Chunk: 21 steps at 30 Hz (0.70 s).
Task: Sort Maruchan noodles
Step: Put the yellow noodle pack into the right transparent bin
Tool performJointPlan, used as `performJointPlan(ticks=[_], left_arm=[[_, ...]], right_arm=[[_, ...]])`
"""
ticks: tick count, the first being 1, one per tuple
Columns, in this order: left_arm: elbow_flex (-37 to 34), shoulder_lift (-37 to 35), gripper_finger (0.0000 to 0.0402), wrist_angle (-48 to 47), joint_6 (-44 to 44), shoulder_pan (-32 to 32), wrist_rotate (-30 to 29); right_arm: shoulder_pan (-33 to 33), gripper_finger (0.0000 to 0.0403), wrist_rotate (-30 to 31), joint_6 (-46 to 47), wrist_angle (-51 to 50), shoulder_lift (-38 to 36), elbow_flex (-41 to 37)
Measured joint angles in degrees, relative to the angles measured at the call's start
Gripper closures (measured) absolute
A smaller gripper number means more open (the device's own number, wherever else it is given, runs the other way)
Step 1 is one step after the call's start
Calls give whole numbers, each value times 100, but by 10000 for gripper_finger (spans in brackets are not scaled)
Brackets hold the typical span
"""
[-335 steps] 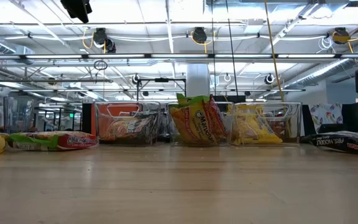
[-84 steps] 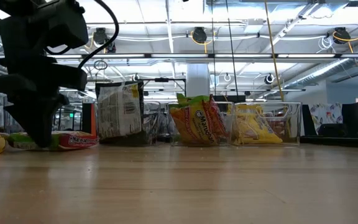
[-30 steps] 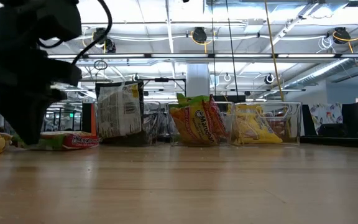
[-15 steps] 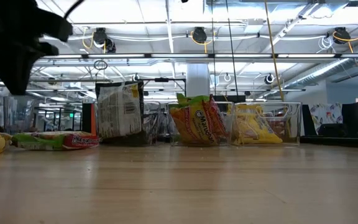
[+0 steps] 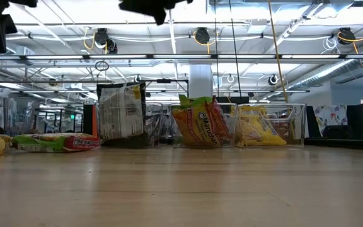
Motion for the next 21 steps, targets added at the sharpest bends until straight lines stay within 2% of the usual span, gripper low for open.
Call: performJointPlan(ticks=[6, 11, 17, 21], left_arm=[[0, -553, 364, -58, -173, -210, -132], [0, -699, 364, -80, -138, -218, -134], [0, -760, 364, -257, -130, -218, -132], [0, -774, 364, -345, -132, -218, -132]], right_arm=[[169, 271, -4, 181, 643, 541, 0], [270, 271, -10, 507, 1235, 1053, 0], [295, 271, -136, 798, 1188, 1601, 213], [368, 271, -221, 875, 1173, 2094, 706]])
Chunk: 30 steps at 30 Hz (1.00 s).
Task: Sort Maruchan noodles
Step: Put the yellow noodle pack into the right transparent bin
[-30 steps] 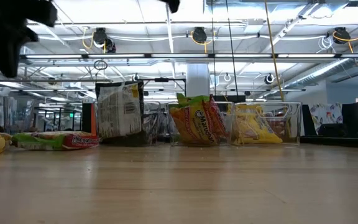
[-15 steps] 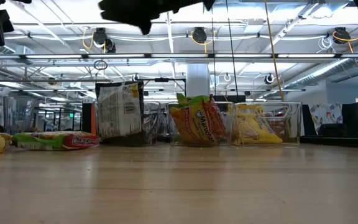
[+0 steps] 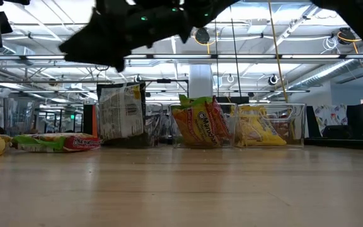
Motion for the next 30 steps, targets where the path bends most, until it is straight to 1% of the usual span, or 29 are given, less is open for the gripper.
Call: performJointPlan(ticks=[7, 12, 15, 18, 23, 25, 30], left_arm=[[0, -35, 364, -9, 11, 0, 7], [0, -104, 364, -11, 17, 0, 59], [0, -150, 364, -16, 18, 0, 62], [0, -184, 364, -18, 93, 0, 66], [0, -184, 364, -46, 170, 0, 75], [0, -184, 364, -52, 183, 0, 76], [0, -184, 364, -55, 181, 0, 75]], right_arm=[[149, 271, -559, 50, -65, 1008, 1427], [160, 271, -689, 106, -197, 1582, 2076], [158, 271, -693, 265, -525, 1786, 2146], [147, 271, -688, 235, -736, 1986, 2140], [134, 271, -657, 190, -551, 2161, 2138], [134, 271, -508, 145, -481, 2162, 2138], [70, 276, -417, 63, 24, 2160, 2138]])
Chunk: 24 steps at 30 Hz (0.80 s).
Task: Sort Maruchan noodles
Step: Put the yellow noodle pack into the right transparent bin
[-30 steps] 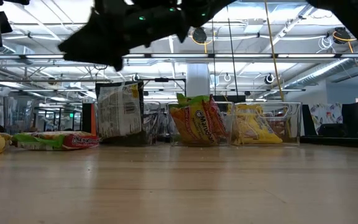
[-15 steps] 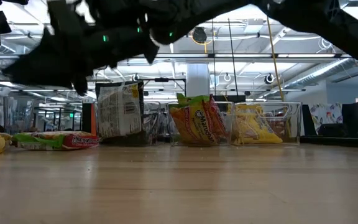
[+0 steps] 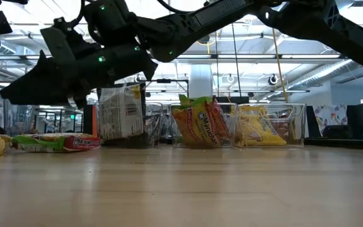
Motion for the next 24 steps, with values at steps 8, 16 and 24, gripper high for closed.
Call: performJointPlan(ticks=[8, 16, 24], left_arm=[[0, 0, 364, 0, -33, 0, 2], [0, 13, 364, 91, -14, 0, 555], [0, 63, 364, 159, -154, 2, 680]], right_arm=[[-98, 294, 70, -73, 4, 0, -131], [-84, 294, 59, -22, 70, -30, -265], [-84, 295, 35, 289, 698, -115, -265]])
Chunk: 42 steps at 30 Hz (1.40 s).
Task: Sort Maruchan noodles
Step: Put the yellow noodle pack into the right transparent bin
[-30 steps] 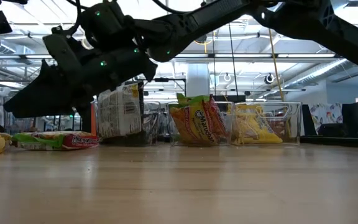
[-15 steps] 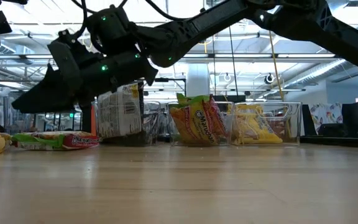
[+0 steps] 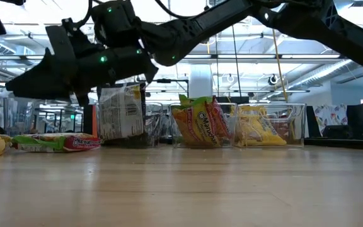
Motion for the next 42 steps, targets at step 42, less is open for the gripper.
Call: performJointPlan(ticks=[42], left_arm=[[-1429, 1877, 364, 1028, -47, 87, 411]], right_arm=[[-114, 295, 20, -1534, -1729, -2361, 0]])
